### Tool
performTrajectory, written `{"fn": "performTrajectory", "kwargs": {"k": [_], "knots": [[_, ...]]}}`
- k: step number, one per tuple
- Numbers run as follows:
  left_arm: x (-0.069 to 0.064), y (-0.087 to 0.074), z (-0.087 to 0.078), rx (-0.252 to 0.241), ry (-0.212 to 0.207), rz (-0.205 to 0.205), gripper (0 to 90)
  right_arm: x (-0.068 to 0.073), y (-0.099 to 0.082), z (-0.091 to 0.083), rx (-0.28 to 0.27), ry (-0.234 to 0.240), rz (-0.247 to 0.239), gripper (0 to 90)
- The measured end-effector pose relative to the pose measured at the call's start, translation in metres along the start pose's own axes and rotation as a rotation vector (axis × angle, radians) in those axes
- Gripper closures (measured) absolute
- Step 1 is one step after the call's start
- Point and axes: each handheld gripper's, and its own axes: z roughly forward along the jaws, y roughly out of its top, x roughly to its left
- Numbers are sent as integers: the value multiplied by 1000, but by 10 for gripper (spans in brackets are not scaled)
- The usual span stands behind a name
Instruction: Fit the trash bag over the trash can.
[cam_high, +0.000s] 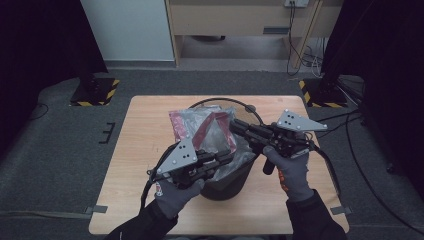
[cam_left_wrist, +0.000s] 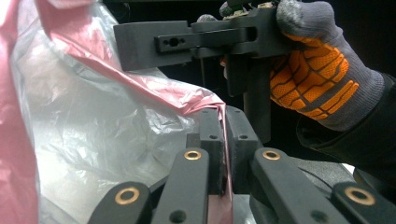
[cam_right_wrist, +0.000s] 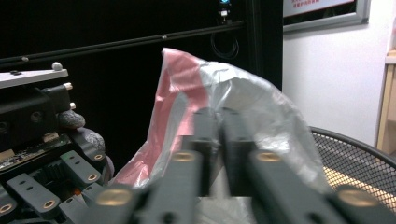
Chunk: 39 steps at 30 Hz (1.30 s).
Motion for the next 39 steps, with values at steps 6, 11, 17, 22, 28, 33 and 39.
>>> {"fn": "performTrajectory", "kwargs": {"k": [6,11,17,22,28,33,39], "knots": [[11,9,-16,-80,42,-83,687,-9,2,-15,-23,-16,8,900],[27,19,-40,-138,140,-117,583,-16,3,-26,-31,-30,19,900],[49,17,-64,-174,215,-178,487,-17,2,-38,-21,-39,4,900],[67,7,-73,-170,291,-213,446,-17,-1,-46,-2,-58,-4,900],[83,-8,-77,-138,362,-265,422,-16,-7,-60,15,-79,1,900],[82,-10,-72,-125,339,-276,414,-14,-10,-65,23,-89,-9,900],[77,-8,-66,-126,312,-273,414,-15,-11,-68,46,-99,-18,900]]}}
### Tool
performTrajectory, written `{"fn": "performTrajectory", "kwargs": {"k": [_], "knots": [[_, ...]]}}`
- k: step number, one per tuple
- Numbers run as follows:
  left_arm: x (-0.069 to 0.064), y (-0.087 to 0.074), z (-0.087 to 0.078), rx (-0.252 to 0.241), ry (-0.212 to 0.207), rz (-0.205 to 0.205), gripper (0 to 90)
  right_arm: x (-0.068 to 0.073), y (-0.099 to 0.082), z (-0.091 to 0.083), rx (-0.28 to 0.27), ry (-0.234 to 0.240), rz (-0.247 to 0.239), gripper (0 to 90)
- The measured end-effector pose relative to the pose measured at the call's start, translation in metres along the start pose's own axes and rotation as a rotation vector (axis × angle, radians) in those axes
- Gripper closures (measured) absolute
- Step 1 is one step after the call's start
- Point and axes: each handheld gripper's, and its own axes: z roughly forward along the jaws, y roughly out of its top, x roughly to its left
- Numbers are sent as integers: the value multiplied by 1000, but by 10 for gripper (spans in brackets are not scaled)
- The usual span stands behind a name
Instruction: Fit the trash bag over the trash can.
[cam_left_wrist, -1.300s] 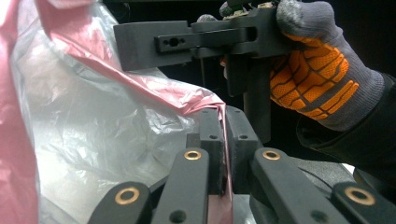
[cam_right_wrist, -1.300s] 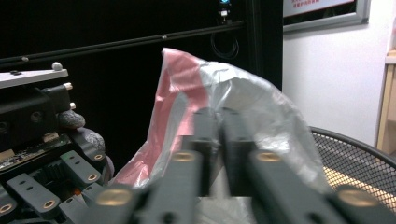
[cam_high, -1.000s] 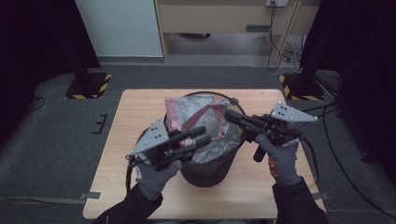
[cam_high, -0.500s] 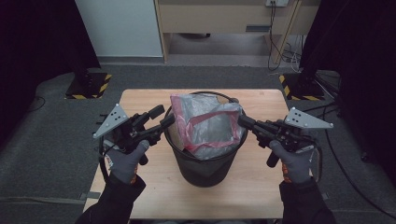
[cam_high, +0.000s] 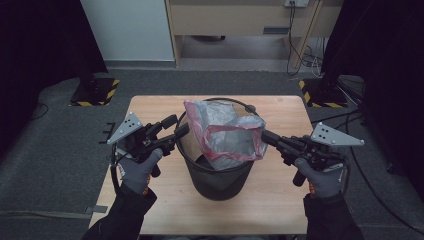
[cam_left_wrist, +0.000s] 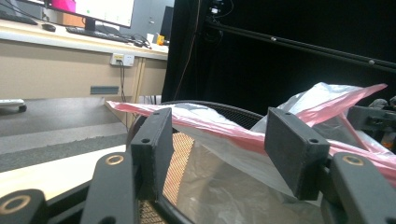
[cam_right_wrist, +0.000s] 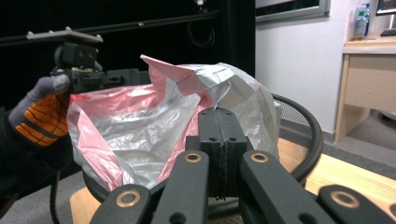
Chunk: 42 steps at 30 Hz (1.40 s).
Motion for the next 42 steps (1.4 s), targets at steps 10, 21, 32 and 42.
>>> {"fn": "performTrajectory", "kwargs": {"k": [10,21,32,42], "knots": [[-2,-1,1,7,3,-1,421,-3,-3,-8,34,-26,-6,900],[-1,-2,2,21,20,1,431,-21,-18,-16,115,-82,6,900],[1,-4,3,26,31,1,434,-28,-30,-10,161,-112,22,900],[18,11,12,-9,33,41,395,-32,-37,-5,166,-147,22,900]]}}
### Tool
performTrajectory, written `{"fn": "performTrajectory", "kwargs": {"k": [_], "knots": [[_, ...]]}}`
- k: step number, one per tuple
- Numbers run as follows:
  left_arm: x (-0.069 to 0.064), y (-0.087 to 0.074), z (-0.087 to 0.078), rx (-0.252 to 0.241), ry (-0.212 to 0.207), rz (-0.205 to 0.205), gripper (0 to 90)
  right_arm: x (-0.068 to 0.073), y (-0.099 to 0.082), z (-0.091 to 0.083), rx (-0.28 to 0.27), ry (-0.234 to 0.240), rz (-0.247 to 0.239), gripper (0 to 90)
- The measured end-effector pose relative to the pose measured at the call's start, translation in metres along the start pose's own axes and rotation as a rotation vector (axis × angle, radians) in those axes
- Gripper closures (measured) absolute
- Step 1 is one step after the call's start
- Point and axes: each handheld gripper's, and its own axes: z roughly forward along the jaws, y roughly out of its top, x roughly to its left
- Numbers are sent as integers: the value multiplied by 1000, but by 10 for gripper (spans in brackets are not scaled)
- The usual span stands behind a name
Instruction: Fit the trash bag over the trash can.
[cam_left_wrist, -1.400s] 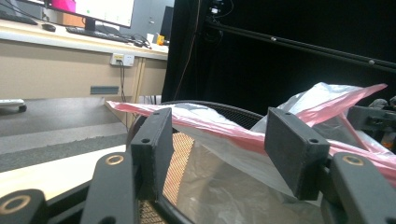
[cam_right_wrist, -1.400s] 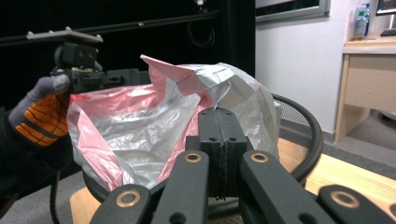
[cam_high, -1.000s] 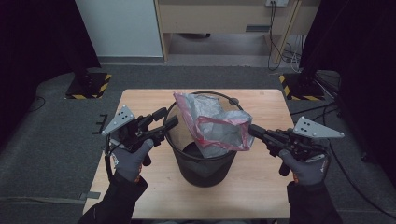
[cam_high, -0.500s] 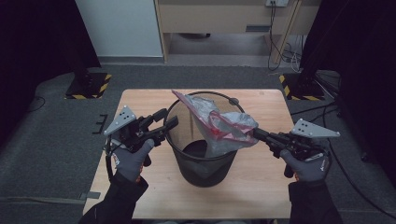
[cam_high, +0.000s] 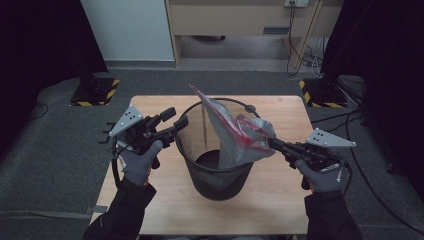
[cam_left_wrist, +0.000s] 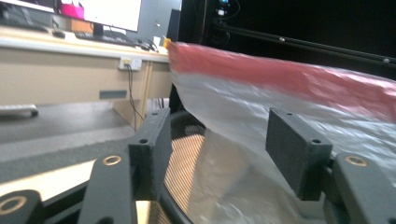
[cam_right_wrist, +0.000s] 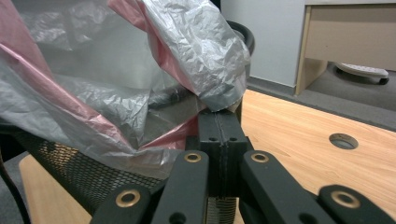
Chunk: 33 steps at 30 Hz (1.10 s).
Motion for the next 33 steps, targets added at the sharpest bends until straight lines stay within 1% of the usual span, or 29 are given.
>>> {"fn": "performTrajectory", "kwargs": {"k": [1,5,6,7,10,12,14,18,21,24,26,28,30,31,32,33], "knots": [[3,2,2,-3,-5,7,389,-1,-1,0,-3,-7,-5,900],[17,7,11,-26,-22,28,368,-4,-3,4,-19,-28,9,898],[20,8,12,-28,-26,27,366,-5,-3,4,-34,-43,4,897],[22,8,13,-31,-27,24,366,-5,-3,4,-34,-43,4,897],[24,8,15,-31,-32,27,371,-6,0,1,-73,-56,16,893],[22,8,15,-28,-37,29,374,-7,1,-1,-85,-69,18,890],[21,8,15,-30,-45,25,378,-8,0,0,-86,-72,16,889],[22,9,21,-20,-63,42,371,-7,-2,5,-63,-75,7,869],[27,10,27,-6,-68,56,360,-7,-2,9,-58,-76,1,873],[33,10,32,-7,-73,53,350,-9,-1,12,-56,-71,-4,880],[36,12,35,-16,-88,55,349,-9,-1,12,-56,-70,-3,880],[39,14,40,-24,-115,72,347,-11,0,13,-56,-71,-2,880],[41,15,45,-28,-138,81,352,-13,0,14,-58,-71,-2,880],[43,15,47,-35,-153,80,352,-13,0,14,-58,-71,-2,880],[45,14,50,-41,-159,83,355,-13,1,14,-57,-70,2,880],[47,14,52,-48,-180,80,358,-14,1,14,-58,-70,-2,881]]}}
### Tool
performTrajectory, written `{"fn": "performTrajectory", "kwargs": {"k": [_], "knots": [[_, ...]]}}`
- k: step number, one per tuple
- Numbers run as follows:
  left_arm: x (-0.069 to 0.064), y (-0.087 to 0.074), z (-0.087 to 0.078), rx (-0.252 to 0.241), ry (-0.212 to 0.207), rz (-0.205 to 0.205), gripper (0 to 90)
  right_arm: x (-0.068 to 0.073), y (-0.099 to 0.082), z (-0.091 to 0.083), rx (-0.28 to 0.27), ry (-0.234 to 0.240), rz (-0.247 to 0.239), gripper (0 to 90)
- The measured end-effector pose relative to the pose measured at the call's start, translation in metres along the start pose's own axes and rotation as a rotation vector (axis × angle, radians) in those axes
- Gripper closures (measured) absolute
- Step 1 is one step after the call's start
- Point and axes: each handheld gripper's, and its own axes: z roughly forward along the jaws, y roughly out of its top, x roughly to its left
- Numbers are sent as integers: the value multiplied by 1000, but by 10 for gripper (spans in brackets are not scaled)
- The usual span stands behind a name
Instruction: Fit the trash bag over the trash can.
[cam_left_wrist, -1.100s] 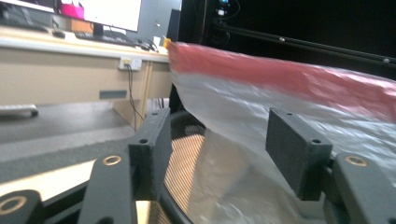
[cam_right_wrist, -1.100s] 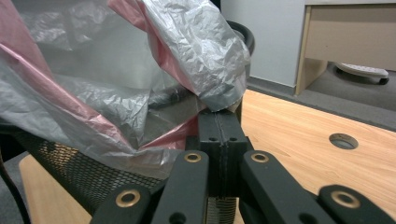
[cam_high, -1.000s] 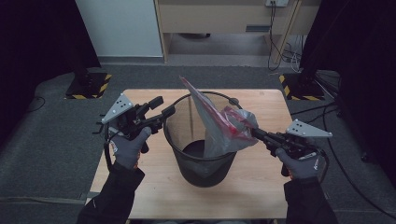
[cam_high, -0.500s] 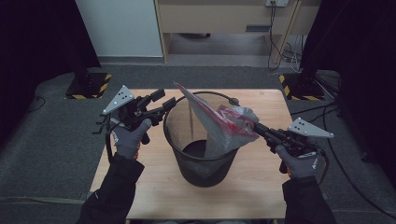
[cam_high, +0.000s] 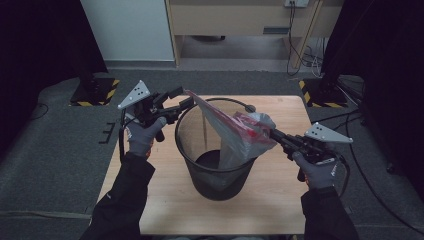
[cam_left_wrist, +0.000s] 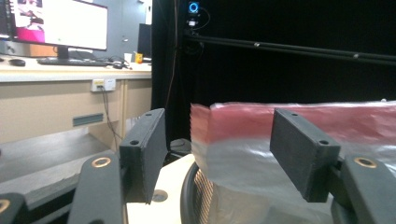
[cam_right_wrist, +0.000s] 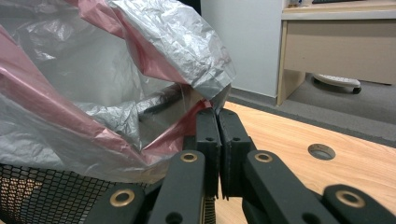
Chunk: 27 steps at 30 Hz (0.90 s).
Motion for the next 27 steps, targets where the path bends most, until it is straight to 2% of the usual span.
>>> {"fn": "performTrajectory", "kwargs": {"k": [1,4,10,13,16,20,22,24,25,26,27], "knots": [[1,-1,2,-11,-17,-13,373,0,0,0,0,0,-1,881],[2,-4,7,-12,-60,-11,431,0,0,2,0,3,-2,883],[-5,-4,7,14,-105,-17,802,0,1,0,-9,4,4,889],[-8,0,2,33,-98,2,900,0,1,-1,-17,5,9,890],[-13,3,-6,48,-71,17,900,-1,2,-2,-20,4,9,891],[-24,8,-29,26,-51,42,900,-1,2,-6,-32,-5,15,895],[-30,10,-38,39,-35,80,900,-1,3,-8,-40,-4,23,896],[-29,9,-41,44,-18,98,900,-2,4,-9,-46,-3,26,896],[-27,9,-41,38,-6,89,867,-1,4,-8,-48,-4,27,896],[-23,7,-39,30,-8,71,760,-1,3,-7,-44,-3,28,896],[-20,5,-37,19,-3,58,760,-1,3,-7,-44,-3,28,896]]}}
